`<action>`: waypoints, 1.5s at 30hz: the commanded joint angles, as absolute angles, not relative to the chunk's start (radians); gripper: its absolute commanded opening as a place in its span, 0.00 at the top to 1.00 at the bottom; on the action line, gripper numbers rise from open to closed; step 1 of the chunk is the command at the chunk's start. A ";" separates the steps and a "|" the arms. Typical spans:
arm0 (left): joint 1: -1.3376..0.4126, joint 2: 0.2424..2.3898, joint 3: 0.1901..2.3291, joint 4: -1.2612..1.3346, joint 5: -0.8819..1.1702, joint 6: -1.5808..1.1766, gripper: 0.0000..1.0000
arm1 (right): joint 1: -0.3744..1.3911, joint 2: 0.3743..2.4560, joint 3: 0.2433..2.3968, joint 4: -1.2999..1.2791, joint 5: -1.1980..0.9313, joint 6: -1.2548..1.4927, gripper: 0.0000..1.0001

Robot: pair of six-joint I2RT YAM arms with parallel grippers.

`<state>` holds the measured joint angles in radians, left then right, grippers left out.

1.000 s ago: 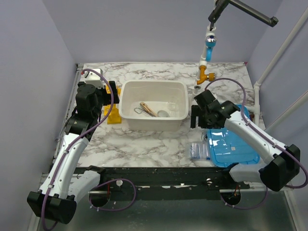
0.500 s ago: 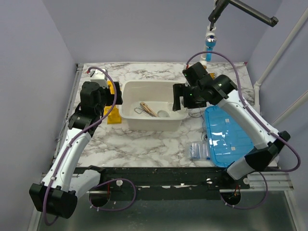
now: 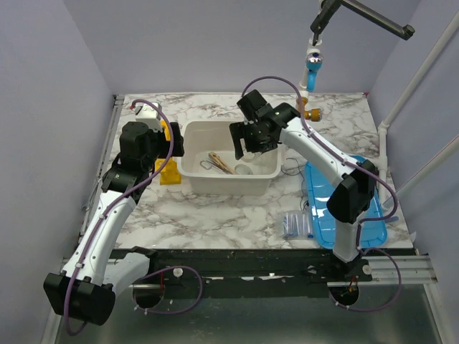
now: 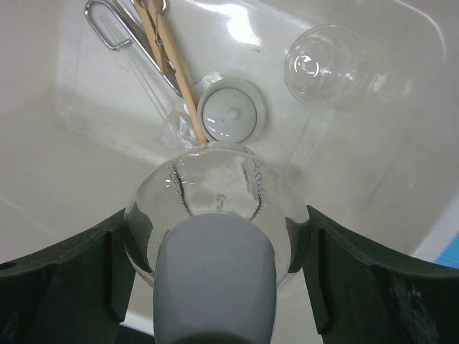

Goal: Organize the chemistry lab equipment

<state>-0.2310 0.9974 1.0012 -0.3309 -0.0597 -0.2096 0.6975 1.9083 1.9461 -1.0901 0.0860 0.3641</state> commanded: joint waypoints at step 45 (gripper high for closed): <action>-0.241 1.015 1.039 -0.337 0.000 -0.208 0.01 | 0.740 1.973 1.809 -0.864 0.156 0.357 0.00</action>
<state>-0.2379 1.0157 1.0077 -0.3386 -0.0212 -0.2096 0.7189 2.0438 1.7382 -0.8215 0.1211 0.3649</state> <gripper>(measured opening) 0.987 0.998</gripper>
